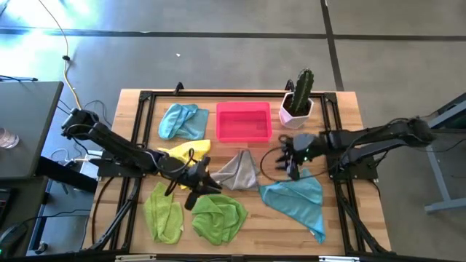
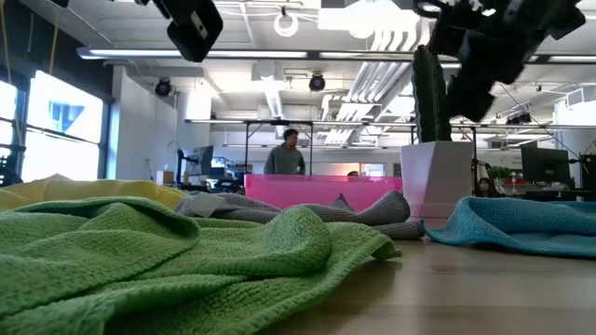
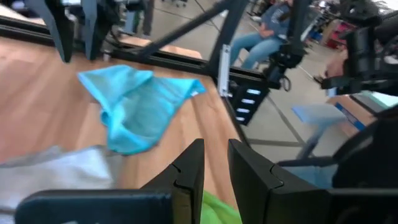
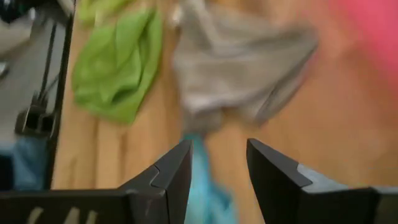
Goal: Fold microfiber towels
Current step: Adjust the bottom blue microfiber cloth
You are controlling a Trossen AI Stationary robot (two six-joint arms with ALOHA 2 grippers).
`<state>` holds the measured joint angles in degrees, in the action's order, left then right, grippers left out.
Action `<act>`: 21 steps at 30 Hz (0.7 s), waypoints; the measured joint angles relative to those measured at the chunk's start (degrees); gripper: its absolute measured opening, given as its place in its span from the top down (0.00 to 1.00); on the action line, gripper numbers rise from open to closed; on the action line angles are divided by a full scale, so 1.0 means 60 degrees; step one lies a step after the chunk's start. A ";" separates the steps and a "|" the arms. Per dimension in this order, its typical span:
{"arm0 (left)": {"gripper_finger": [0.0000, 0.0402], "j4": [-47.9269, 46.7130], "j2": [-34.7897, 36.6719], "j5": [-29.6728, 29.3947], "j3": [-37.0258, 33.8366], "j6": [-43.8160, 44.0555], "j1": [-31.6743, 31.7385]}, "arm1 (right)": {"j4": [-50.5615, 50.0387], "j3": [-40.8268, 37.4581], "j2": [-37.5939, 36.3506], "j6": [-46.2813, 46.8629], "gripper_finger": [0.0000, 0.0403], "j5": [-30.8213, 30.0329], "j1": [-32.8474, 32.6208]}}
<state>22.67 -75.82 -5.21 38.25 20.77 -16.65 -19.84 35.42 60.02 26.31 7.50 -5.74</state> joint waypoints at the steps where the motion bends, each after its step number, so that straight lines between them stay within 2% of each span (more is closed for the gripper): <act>1: 0.85 0.0080 -0.0081 -0.0004 0.0052 0.0033 -0.0095 | -0.0133 0.0000 0.0201 0.0243 0.64 0.0049 -0.0256; 7: 0.85 0.0295 -0.0147 -0.0140 0.0089 0.0224 -0.0622 | -0.0326 0.0000 0.1354 0.1575 0.64 0.0505 -0.1556; 12: 0.85 0.0292 -0.0147 -0.0346 0.0089 0.0344 -0.1070 | -0.0295 0.0000 0.2107 0.1610 0.64 0.0324 -0.2315; 21: 0.85 0.0292 -0.0147 -0.1015 0.0089 0.0355 -0.1569 | -0.0297 0.0000 0.3169 -0.0262 0.64 -0.1271 -0.2960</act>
<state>24.43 -76.71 -11.30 38.79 22.89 -26.06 -21.62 35.42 79.03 24.74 -0.12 -23.50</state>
